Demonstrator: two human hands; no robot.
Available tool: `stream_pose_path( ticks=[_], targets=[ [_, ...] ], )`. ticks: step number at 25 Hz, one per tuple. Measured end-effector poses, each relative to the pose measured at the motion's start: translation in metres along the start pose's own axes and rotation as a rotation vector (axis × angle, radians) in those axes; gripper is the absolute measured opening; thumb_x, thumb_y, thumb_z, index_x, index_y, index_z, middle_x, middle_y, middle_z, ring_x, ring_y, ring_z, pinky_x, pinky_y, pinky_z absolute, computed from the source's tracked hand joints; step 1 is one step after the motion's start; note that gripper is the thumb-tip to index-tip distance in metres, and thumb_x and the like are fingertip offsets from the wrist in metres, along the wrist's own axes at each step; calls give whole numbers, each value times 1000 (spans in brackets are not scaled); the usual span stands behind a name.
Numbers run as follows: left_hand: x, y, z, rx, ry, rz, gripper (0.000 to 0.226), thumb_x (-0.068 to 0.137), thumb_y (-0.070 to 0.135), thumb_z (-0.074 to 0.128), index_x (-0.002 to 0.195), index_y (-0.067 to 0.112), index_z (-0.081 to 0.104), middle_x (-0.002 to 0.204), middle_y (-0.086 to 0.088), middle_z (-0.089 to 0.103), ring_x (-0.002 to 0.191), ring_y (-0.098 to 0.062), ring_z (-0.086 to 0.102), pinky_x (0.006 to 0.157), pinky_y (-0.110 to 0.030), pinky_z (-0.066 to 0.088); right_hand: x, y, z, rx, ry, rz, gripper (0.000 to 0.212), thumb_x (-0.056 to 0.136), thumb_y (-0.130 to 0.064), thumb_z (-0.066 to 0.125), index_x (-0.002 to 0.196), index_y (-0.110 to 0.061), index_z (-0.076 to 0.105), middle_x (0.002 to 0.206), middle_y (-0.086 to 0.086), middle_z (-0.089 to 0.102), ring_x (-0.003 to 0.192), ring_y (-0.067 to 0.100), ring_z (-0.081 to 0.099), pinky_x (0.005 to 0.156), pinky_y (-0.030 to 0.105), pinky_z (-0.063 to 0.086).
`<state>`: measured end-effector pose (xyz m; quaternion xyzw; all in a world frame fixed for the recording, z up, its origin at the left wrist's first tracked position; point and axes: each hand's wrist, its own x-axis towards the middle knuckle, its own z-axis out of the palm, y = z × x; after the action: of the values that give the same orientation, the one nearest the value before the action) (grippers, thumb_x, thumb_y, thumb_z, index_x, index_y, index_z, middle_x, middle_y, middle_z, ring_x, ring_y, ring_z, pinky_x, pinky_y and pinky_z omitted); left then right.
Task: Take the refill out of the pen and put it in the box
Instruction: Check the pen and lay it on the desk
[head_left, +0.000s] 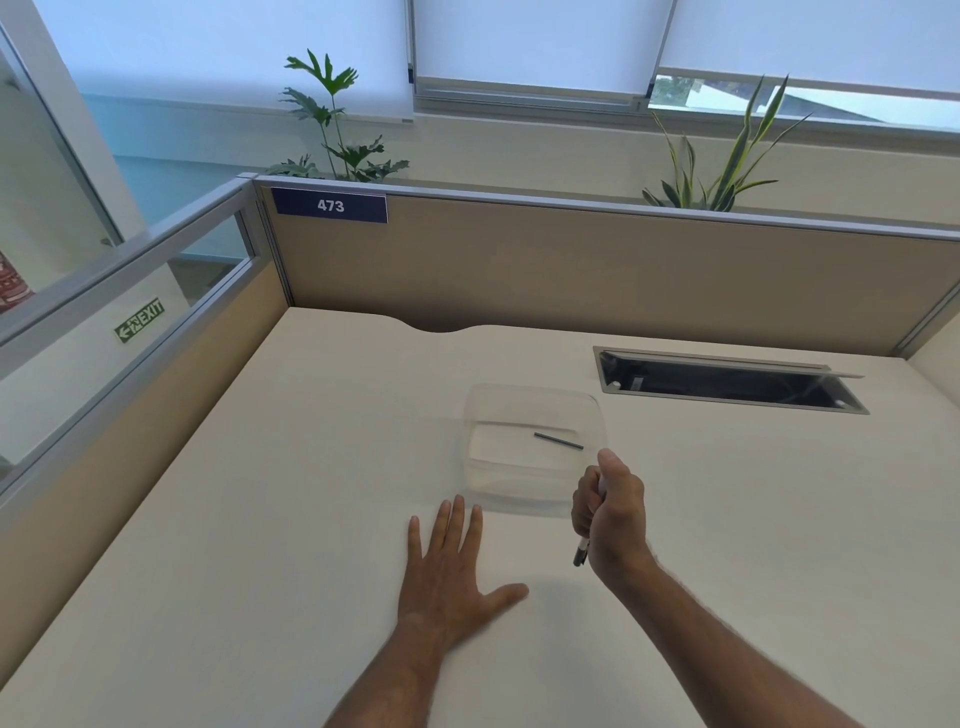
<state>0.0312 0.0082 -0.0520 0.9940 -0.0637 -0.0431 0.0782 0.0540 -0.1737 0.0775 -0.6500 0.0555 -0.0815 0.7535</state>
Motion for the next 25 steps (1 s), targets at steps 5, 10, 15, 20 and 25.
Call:
stream_pose_path(
  ticks=[5,10,15,20,25],
  targets=[
    [0,1,1,6,0,-2,121,64,100,5,155,22,-6,163,-2,-18,149,-18,-21,115,-59,-18,0,3,-1,1,-36,2,55,95,-46,37,44,-24,32,41,-9,24,37,11,17,42,19,17],
    [0,0,0,2,-2,2,120,64,100,3,155,22,-9,162,-2,-21,148,-18,-25,115,-58,-19,-2,8,-8,-92,-95,75,30,103,-28,46,92,-15,71,74,1,59,61,16,54,54,26,48],
    [0,0,1,7,-10,1,120,64,100,3,154,23,-11,161,-2,-23,147,-18,-26,114,-59,-19,-10,19,-35,-179,16,174,13,84,-26,75,88,-14,78,91,-5,78,75,6,69,70,29,52],
    [2,0,1,9,-15,-3,121,62,100,3,155,23,-8,162,-1,-20,148,-18,-24,114,-59,-18,-22,29,-59,-282,127,136,7,75,-13,84,76,-15,77,68,5,74,65,21,69,57,30,55],
    [2,1,0,14,-27,-6,121,62,100,1,155,24,-9,164,-2,-17,148,-18,-23,115,-59,-17,-37,45,-67,-667,154,57,18,66,-19,89,64,-24,72,59,-4,72,57,8,68,58,25,56]
  ],
)
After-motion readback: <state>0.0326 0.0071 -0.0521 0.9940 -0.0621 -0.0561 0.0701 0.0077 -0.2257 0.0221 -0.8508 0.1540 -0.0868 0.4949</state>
